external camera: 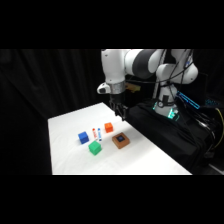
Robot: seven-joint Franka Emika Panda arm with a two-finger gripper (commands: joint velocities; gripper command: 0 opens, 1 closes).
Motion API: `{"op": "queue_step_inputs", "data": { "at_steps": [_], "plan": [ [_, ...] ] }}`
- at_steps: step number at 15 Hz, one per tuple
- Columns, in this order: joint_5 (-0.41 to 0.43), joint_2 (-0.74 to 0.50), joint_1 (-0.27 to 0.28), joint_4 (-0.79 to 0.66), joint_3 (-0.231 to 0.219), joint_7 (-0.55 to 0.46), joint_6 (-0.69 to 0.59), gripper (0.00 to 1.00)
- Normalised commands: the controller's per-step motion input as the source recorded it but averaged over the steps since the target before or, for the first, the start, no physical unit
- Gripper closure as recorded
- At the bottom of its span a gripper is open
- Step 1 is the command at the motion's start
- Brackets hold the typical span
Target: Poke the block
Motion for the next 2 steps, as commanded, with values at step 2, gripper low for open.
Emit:
{"op": "queue_step_inputs", "data": {
  "at_steps": [2],
  "plan": [
    [-0.057,-0.25,-0.005,0.11,0.001,-0.02,-0.32,0.00]
  ]
}}
